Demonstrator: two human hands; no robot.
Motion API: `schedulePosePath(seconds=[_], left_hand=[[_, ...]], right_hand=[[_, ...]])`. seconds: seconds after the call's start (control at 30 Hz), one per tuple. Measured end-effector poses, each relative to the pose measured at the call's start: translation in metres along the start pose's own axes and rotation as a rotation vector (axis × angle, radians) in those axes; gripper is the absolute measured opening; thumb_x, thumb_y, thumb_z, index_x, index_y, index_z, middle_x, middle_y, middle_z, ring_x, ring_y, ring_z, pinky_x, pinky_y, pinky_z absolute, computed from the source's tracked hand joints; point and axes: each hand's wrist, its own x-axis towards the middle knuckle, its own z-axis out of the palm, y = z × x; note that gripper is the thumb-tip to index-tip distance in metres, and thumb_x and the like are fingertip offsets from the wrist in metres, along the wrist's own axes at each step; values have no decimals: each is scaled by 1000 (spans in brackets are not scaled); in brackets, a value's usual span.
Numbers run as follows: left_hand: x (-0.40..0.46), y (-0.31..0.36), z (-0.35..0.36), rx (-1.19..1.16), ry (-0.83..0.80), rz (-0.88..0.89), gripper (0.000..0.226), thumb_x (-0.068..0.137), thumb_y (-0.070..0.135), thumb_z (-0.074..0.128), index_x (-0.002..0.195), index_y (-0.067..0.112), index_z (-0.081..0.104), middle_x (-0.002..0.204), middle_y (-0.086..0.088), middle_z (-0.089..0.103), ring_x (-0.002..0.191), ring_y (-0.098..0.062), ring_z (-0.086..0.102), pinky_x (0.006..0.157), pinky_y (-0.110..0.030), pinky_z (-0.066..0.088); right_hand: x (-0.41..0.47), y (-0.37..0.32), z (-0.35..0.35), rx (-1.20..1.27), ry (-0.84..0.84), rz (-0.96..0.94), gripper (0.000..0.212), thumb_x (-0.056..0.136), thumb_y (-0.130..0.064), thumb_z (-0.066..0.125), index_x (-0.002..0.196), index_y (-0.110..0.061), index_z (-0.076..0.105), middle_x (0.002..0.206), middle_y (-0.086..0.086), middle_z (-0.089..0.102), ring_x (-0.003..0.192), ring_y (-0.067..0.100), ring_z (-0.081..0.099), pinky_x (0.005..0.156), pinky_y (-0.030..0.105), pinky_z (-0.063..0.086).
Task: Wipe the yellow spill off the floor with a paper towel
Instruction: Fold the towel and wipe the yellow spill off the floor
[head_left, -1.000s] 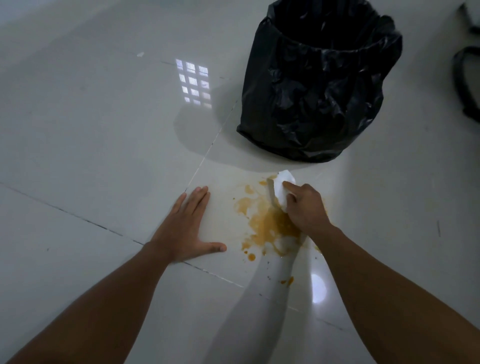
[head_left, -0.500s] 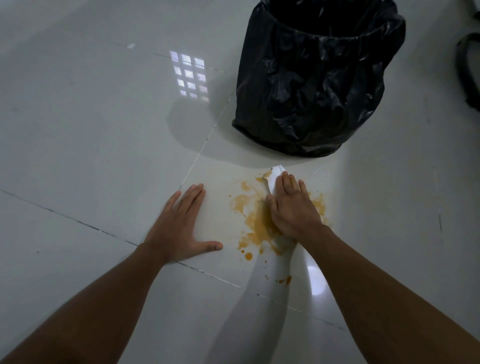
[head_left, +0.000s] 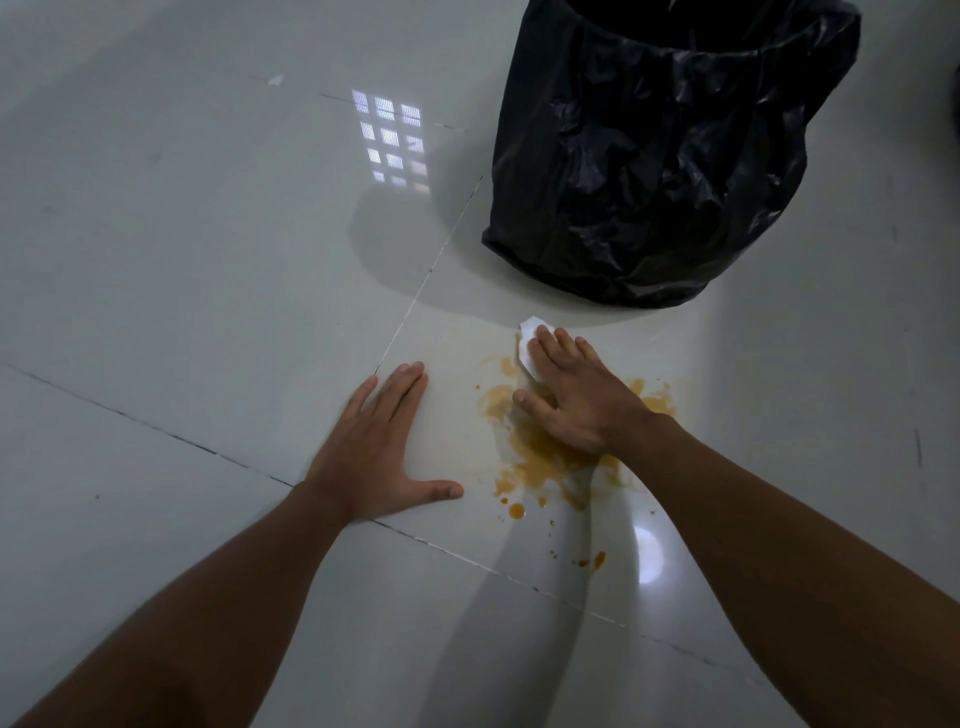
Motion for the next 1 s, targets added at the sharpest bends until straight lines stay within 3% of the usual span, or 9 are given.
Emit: schedulePosePath(seconds=[0.3, 0.6, 0.73, 0.8, 0.87, 1.0], left_hand=[[0, 0, -5, 50, -74, 39, 152, 52, 106, 33, 159, 6, -5, 169, -6, -7, 155, -16, -12, 127, -44, -1], [-1, -1, -6, 22, -79, 39, 152, 52, 106, 38, 159, 8, -7, 169, -4, -11, 154, -13, -16, 127, -43, -3], [-1, 1, -8, 14, -96, 32, 152, 52, 105, 39, 158, 9, -10, 169, -3, -15, 153, -12, -20, 126, -42, -6], [-2, 1, -8, 2, -104, 33, 151, 53, 105, 40, 158, 10, -12, 168, -2, -17, 153, -11, -22, 126, -42, -6], [-5, 1, -7, -4, -99, 33, 149, 55, 105, 39, 158, 9, -11, 169, -2, -16, 153, -12, -21, 127, -43, -4], [-16, 0, -5, 3, -75, 19, 145, 58, 104, 33, 159, 8, -6, 169, -3, -12, 154, -13, -17, 127, -43, -2]], right_hand=[[3, -9, -1, 22, -58, -56, 80, 97, -60, 27, 156, -13, 1, 164, 6, -8, 150, 22, -12, 122, 35, -4], [-2, -57, 10, -4, -56, -219, 81, 96, -57, 33, 155, -8, 8, 164, 9, -1, 151, 21, -7, 122, 33, -5], [-3, -60, 3, 85, -34, -208, 70, 99, -49, 31, 154, -8, 15, 163, 8, 10, 150, 19, 4, 123, 34, 2], [-4, -58, 2, 142, -30, -160, 65, 102, -41, 29, 154, -7, 12, 163, 10, 6, 149, 20, 4, 123, 32, 3], [-3, -55, 5, 105, -48, -153, 59, 103, -30, 29, 153, -3, 11, 163, 14, 2, 150, 25, 1, 120, 30, 2], [4, -55, 15, 15, -4, -187, 55, 100, -22, 32, 150, 1, 21, 160, 22, 13, 149, 32, 11, 122, 38, 7]])
